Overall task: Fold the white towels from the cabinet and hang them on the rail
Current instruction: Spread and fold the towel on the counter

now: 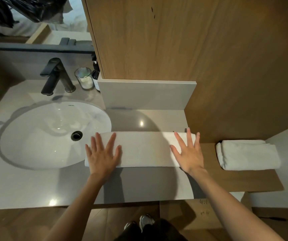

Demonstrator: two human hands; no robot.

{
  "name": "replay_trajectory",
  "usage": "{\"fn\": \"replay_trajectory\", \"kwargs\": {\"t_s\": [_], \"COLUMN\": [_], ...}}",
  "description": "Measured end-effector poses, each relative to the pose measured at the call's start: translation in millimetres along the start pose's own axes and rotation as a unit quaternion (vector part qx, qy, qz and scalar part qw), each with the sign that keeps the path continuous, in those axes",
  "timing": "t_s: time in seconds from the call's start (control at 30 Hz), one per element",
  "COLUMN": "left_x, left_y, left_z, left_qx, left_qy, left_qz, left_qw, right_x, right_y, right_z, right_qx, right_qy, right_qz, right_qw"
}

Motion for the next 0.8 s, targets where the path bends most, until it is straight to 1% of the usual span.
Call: {"fn": "replay_trajectory", "kwargs": {"t_s": [0.13,0.27,0.33,0.4,0.47,0.53,0.67,0.8], "left_x": [-8.0,-7.9,-5.1,-4.2,-4.6,-8.3,-17.1,-24.0], "left_y": [-2.7,4.2,9.7,11.6,11.1,11.0,8.6,-4.3], "left_z": [-12.4,-27.1,-36.8,-41.8,-42.5,-39.8,-38.7,-36.0], "left_qx": [-0.055,-0.088,-0.096,-0.114,-0.143,-0.151,-0.116,-0.080], "left_qy": [-0.061,-0.125,-0.177,-0.211,-0.211,-0.209,-0.224,-0.256], "left_qz": [-0.011,-0.033,-0.042,-0.056,-0.078,-0.085,-0.025,0.025], "left_qw": [0.997,0.988,0.979,0.969,0.964,0.962,0.967,0.963], "right_x": [-5.7,-2.3,-1.6,-4.9,-9.8,-12.6,-15.1,-17.7], "right_y": [-6.2,-9.2,-10.5,-13.2,-17.2,-19.9,-26.4,-39.7], "right_z": [2.3,12.8,15.7,15.4,11.7,9.3,10.2,12.2], "right_qx": [0.051,0.087,0.092,0.103,0.115,0.118,0.117,0.141], "right_qy": [0.097,0.192,0.210,0.203,0.201,0.220,0.291,0.315], "right_qz": [0.004,0.013,0.029,0.053,0.071,0.083,0.085,0.054], "right_qw": [0.994,0.977,0.973,0.972,0.970,0.965,0.946,0.937]}}
Point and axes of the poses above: each hand's wrist, its own y-axis towards the middle knuckle, its own x-axis out of the palm, z = x × y, the point moved 5 cm from there along y, towards the middle knuckle, and after that the axes turned 1 degree about -x, right-handed, at the moved point
